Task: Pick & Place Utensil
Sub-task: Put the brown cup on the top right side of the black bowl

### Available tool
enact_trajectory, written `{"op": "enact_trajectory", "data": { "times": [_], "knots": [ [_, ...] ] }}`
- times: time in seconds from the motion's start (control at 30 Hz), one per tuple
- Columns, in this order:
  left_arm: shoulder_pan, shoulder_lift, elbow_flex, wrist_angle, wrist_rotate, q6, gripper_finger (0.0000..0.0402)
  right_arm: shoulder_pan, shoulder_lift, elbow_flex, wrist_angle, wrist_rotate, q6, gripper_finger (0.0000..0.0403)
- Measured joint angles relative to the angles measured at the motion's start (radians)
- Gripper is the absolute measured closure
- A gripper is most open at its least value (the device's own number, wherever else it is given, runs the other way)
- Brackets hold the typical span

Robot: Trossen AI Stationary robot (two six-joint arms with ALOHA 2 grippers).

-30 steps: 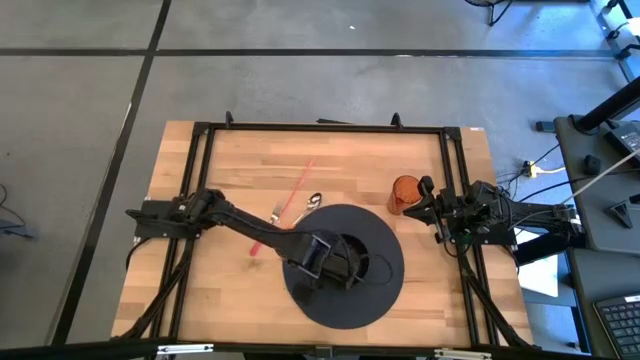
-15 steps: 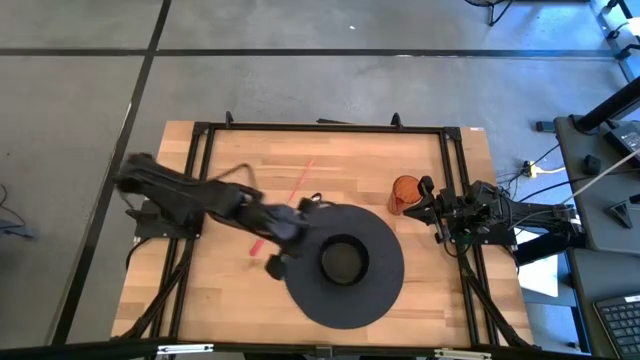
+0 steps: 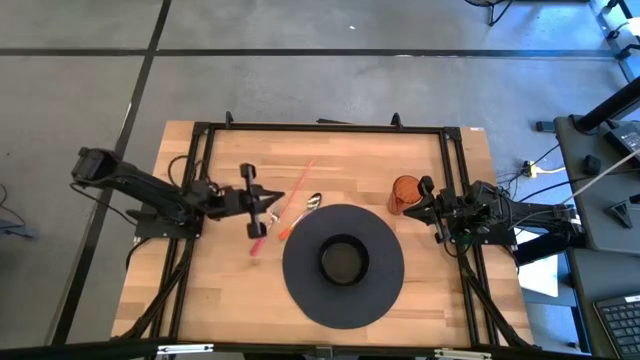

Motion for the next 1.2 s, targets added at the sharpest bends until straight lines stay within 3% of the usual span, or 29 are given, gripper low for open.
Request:
{"op": "enact_trajectory", "data": {
  "times": [0.17,0.5,0.6,0.77,1.0,1.2],
  "knots": [
    [0.035,0.045,-0.046,-0.002,-0.079,-0.051,0.0399,0.000,0.000,0.000,-0.001,0.000,-0.003,0.0379],
    [0.051,0.134,-0.062,0.002,-0.059,0.019,0.0401,0.000,0.001,-0.001,0.003,0.020,-0.093,0.0379],
    [0.052,0.134,-0.062,0.002,-0.104,0.034,0.0399,0.000,0.001,-0.001,0.016,0.019,-0.070,0.0379],
    [0.052,0.134,-0.062,0.018,-0.095,-0.026,0.0400,0.000,0.000,-0.001,0.039,0.019,-0.074,0.0379],
    [0.041,0.133,-0.065,0.020,0.001,0.047,0.0399,0.000,0.000,-0.001,0.095,0.007,-0.073,0.0379],
    [-0.022,0.004,-0.202,0.120,-0.111,0.072,0.0399,0.000,0.000,-0.001,0.136,-0.059,-0.073,0.0379]
  ]
}}
